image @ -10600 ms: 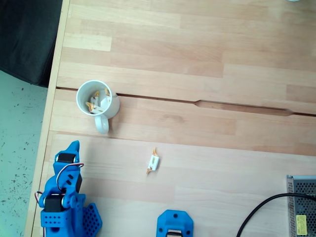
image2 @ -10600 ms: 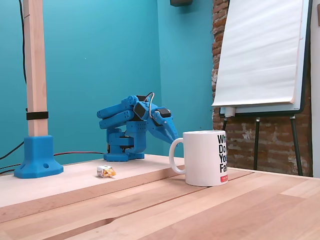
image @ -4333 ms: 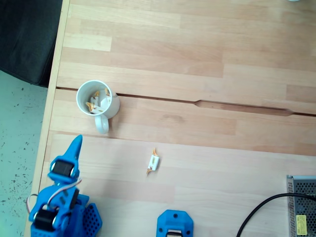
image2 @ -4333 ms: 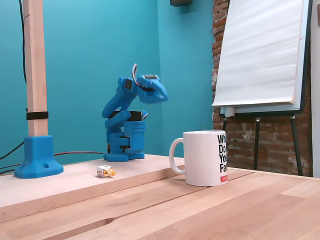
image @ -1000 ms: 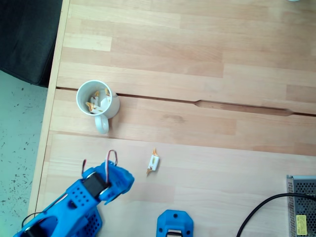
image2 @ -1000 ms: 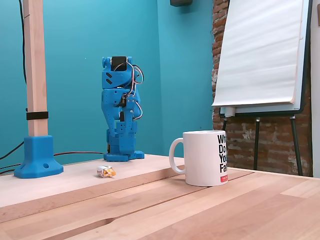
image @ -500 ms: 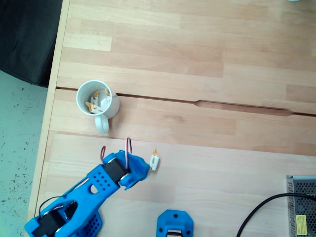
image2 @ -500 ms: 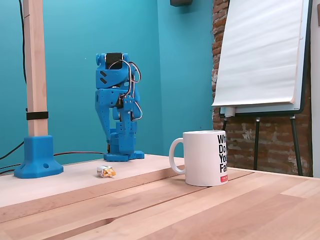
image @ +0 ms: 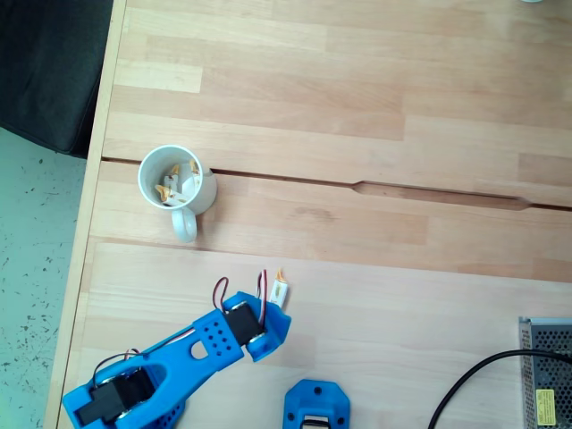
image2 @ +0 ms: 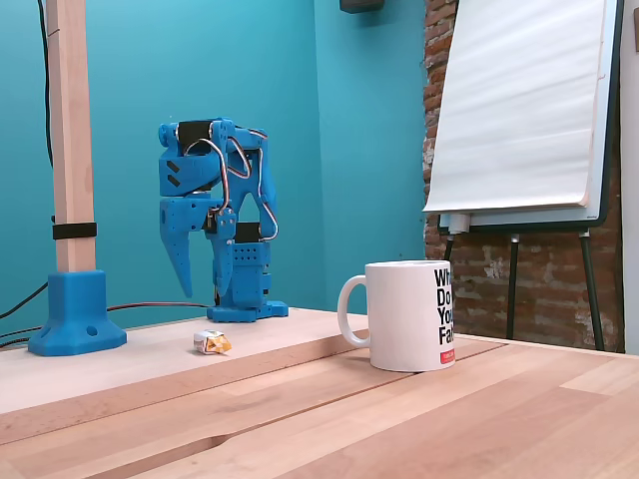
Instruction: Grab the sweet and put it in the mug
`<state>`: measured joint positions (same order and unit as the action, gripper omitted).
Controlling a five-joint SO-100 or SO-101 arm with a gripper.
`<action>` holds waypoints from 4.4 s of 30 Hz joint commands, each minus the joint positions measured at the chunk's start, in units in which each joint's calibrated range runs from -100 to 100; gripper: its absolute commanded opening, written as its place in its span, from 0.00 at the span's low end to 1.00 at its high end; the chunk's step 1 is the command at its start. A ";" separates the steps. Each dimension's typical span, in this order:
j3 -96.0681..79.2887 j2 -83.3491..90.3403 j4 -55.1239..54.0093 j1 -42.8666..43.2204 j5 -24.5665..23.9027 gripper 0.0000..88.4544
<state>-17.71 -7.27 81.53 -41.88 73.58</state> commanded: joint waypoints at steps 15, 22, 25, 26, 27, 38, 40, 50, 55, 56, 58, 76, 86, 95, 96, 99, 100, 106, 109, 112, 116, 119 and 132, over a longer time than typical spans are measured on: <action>2.45 -7.45 -13.87 0.05 -1.56 0.19; 1.56 -7.71 -14.11 0.12 -1.61 0.19; 1.20 -8.48 -14.11 1.35 -1.61 0.19; 0.76 -9.08 -14.11 2.01 -1.61 0.19; 0.22 -9.52 -14.43 2.66 -1.61 0.19; -1.21 -9.60 -14.84 3.97 -1.61 0.19; -1.21 -9.60 -14.92 3.97 -1.61 0.19; -1.83 -10.89 -15.08 4.69 -1.56 0.18; -1.74 -12.53 -15.08 4.69 -1.56 0.18; -1.74 -12.79 -15.08 4.69 -1.56 0.18; -1.65 -13.22 -15.08 4.69 -1.56 0.18; -1.39 -13.90 -15.08 4.77 -1.56 0.14; -1.39 -13.90 -15.08 4.77 -1.56 0.00; 1.29 -1.34 -12.98 5.13 -1.61 0.00; 1.29 1.07 -11.77 5.93 -1.61 0.00; 1.38 6.84 -6.05 8.54 -1.90 0.00; 1.83 8.64 -3.38 9.41 -2.59 0.00; 5.04 13.63 8.95 15.37 -11.43 0.00; 8.07 13.38 11.29 20.67 -17.14 0.00; 10.48 13.20 11.21 26.26 -23.00 0.00; 12.62 12.00 11.13 32.94 -30.33 0.00; 14.40 10.19 9.03 37.30 -35.41 0.00; 21.18 -4.01 -11.45 39.99 -46.94 0.00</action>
<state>-0.94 -10.26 72.09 -2.44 27.42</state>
